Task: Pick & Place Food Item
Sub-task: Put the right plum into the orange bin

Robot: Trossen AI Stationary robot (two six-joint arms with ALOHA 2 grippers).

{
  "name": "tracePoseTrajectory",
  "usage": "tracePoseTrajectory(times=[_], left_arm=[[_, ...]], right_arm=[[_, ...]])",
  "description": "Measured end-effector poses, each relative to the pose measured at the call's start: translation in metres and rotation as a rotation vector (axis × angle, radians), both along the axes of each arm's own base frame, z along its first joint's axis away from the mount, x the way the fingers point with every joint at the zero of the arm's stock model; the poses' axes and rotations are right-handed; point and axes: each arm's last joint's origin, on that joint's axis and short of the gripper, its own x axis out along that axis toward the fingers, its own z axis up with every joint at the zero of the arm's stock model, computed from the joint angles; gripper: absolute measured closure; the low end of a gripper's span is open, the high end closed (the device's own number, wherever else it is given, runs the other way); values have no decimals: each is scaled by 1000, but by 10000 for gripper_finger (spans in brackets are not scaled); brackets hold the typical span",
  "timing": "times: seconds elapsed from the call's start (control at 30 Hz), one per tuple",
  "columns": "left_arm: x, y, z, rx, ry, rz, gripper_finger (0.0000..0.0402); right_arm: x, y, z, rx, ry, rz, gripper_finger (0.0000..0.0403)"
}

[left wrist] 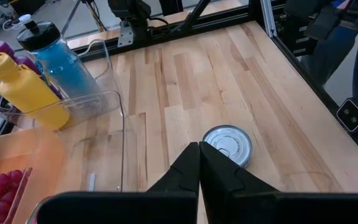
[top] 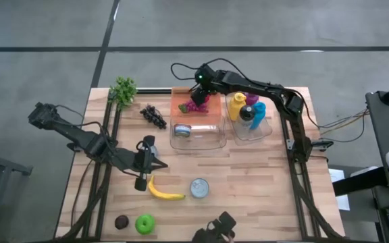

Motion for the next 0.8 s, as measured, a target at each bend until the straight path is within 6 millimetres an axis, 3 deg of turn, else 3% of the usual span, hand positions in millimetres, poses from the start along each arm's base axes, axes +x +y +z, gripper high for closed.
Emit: tracePoseTrajectory(times=[0.53,0.8], left_arm=[[0,0,0,0,1,0,393],[0,0,0,0,1,0,393]], right_arm=[[0,0,-8,72,111,-19,186],[-1,1,-13,81,124,-17,164]])
